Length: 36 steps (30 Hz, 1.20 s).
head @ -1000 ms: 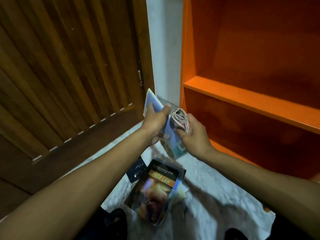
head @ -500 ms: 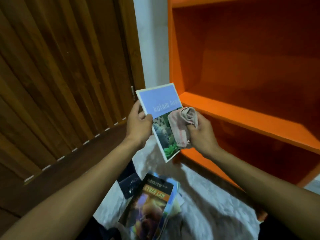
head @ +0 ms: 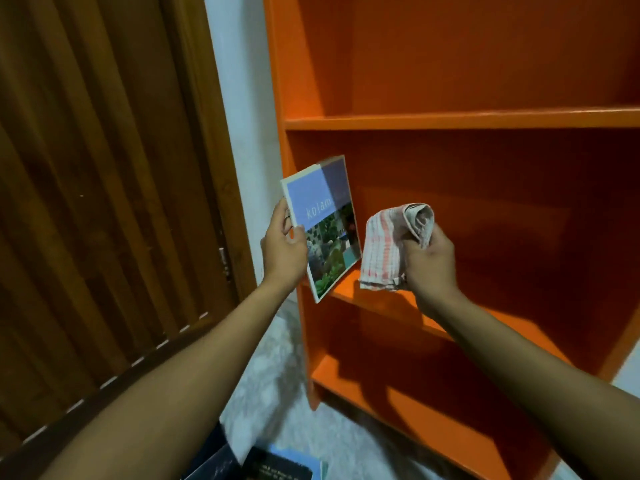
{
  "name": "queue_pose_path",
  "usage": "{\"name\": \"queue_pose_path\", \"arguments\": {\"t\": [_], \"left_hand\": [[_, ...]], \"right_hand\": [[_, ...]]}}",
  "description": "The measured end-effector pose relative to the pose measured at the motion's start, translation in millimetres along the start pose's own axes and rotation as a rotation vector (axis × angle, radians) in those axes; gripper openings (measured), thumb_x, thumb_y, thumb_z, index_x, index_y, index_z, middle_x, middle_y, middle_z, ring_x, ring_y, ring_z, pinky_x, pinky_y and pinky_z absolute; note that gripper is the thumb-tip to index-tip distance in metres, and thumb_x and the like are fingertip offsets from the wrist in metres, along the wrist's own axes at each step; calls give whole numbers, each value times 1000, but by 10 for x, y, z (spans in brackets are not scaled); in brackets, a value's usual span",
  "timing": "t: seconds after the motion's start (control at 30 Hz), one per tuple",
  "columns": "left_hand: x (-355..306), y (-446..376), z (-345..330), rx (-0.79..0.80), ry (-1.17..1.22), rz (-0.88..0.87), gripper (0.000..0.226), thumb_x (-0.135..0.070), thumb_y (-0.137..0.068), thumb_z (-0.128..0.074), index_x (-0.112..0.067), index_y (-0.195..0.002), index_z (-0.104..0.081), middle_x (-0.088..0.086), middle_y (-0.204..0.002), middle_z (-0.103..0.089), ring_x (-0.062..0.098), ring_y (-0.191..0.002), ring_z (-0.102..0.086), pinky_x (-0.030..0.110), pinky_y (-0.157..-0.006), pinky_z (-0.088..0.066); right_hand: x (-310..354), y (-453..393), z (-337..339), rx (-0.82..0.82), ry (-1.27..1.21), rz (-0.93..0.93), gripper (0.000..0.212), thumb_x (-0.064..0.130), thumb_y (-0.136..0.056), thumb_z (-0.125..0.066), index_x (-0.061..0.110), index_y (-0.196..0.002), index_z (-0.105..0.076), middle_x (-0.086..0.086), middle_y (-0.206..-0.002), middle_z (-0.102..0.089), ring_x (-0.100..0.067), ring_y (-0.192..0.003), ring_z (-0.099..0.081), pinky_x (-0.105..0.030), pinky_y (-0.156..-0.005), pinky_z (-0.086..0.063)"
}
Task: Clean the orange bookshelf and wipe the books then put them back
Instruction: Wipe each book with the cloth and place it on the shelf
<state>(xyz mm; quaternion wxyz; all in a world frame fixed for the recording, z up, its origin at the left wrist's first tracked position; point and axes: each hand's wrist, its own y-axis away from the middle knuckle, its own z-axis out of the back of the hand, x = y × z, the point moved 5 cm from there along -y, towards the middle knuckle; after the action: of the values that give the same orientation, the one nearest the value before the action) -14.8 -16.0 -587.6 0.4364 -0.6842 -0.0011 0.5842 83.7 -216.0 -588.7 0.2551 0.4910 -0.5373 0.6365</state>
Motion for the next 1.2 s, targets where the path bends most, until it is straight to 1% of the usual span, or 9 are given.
{"name": "queue_pose_path", "arguments": {"t": [0.07,0.17,0.23,0.33,0.57,0.73,0.97,1.13,1.2], "left_hand": [[144,-124,-193,0,-56,4,52,-4,-102,-46,-24,-150,-37,-9,-136,-57,4,-118,-60,12,-67,-52],[310,-225,-371,-15,-154,39,51,-5,-103,-45,-23,-150,-36,-22,-111,-58,-14,-86,-61,8,-57,-46],[417,-281,-409,-19,-277,61,42,-6,-104,-45,-21,-143,-43,-10,-98,-62,5,-72,-63,16,-50,-41],[609,-259,-408,46,-505,144,14,-9,-102,-47,-14,-116,-51,13,-97,-62,25,-76,-56,20,-51,-32],[764,-286,-514,35,-577,163,4,-12,-101,-53,-14,-100,-50,3,-88,-55,20,-75,-53,19,-50,-30],[872,-461,-719,2,-587,169,11,-10,-99,-52,-13,-109,-57,5,-95,-61,25,-84,-61,26,-59,-46],[979,-583,-910,-71,-633,281,28,-1,-96,-47,-8,-122,-58,16,-116,-65,33,-106,-63,38,-85,-54],[1113,-560,-807,-98,-587,294,21,-2,-97,-47,-9,-114,-56,15,-108,-65,35,-99,-64,47,-85,-57],[1118,-465,-751,-107,-548,269,26,-8,-97,-53,-11,-123,-54,14,-110,-66,33,-102,-64,48,-86,-56]], "right_hand": [[-26,-55,-2,2,26,14,35,6,-96,-50,38,-90,-63,-4,-97,-71,-33,-93,-69,-63,-68,-54],[-102,-125,12,3,51,20,37,6,-91,-49,39,-94,-65,2,-99,-72,-26,-92,-70,-60,-72,-56],[-143,-152,27,6,43,18,33,7,-89,-49,35,-95,-65,-1,-98,-72,-29,-92,-70,-60,-72,-56],[-214,-173,33,22,36,5,32,4,-91,-50,32,-95,-66,-1,-99,-72,-25,-92,-71,-57,-76,-58],[-357,-272,80,35,37,2,32,2,-96,-50,32,-95,-62,8,-95,-69,-4,-84,-70,-28,-70,-59],[-488,-379,107,7,93,-60,27,4,-95,-51,29,-90,-59,-3,-98,-70,-24,-89,-71,-53,-76,-59],[-603,-498,146,-24,60,-93,11,7,-93,-54,5,-85,-60,-27,-93,-68,-51,-87,-65,-67,-59,-51],[-589,-469,170,-26,62,-108,19,8,-96,-54,14,-78,-59,-26,-93,-68,-50,-86,-66,-67,-60,-52],[-573,-416,180,-25,55,-113,19,9,-96,-54,20,-81,-59,-20,-96,-70,-43,-87,-69,-66,-65,-54]]}}
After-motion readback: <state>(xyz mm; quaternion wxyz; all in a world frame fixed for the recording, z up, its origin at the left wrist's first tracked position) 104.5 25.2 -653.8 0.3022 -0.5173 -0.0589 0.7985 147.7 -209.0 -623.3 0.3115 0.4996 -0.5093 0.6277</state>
